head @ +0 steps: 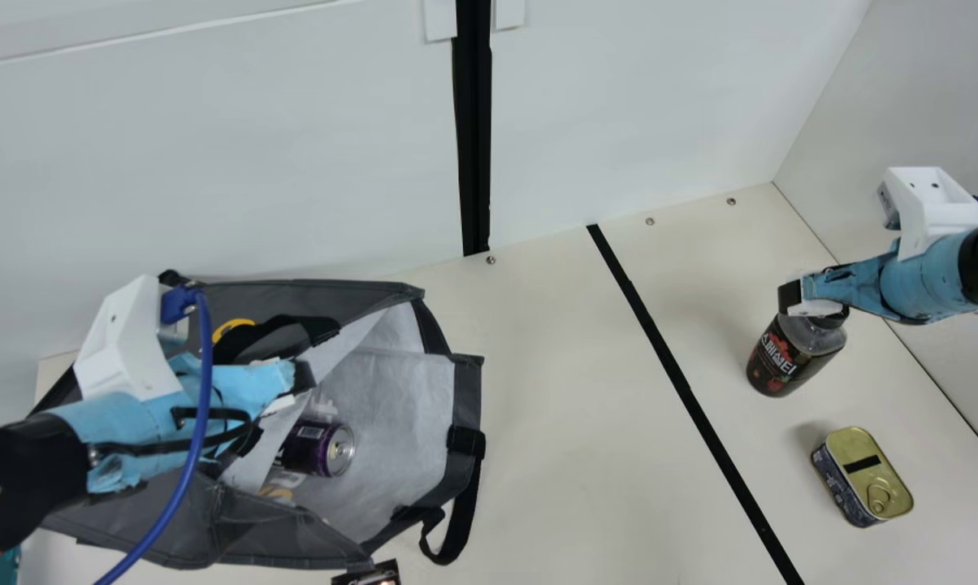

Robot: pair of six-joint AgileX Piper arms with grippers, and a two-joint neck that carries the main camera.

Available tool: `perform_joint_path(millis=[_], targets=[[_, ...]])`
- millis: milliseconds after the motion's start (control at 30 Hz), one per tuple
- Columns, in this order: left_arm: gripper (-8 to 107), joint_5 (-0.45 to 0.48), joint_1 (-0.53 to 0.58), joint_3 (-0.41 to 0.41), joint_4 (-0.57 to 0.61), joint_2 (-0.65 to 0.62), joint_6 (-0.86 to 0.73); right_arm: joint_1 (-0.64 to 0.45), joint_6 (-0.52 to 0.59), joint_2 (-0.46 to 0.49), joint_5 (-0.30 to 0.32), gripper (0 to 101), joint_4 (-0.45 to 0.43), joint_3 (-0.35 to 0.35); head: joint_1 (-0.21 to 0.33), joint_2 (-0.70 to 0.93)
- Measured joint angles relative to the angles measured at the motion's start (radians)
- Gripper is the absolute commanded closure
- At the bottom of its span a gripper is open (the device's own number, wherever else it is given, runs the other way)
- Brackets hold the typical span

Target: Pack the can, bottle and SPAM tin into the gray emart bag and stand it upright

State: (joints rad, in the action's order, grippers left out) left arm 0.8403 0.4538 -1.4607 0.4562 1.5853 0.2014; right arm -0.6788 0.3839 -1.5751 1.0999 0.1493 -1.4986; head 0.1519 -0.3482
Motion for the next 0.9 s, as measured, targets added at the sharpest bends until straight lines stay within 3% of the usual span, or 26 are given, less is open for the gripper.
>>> perform_joint_path(millis=[433,900], targets=[[107,0.000,0.000,0.000,0.000,0.000,0.000,0.010,0.000,-0.063,-0.029,6,-0.001,0.012,0.000,0.000],[107,0.000,0.000,0.000,0.000,0.000,0.000,0.017,-0.004,-0.091,-0.033,100,-0.005,0.007,0.000,0.000]])
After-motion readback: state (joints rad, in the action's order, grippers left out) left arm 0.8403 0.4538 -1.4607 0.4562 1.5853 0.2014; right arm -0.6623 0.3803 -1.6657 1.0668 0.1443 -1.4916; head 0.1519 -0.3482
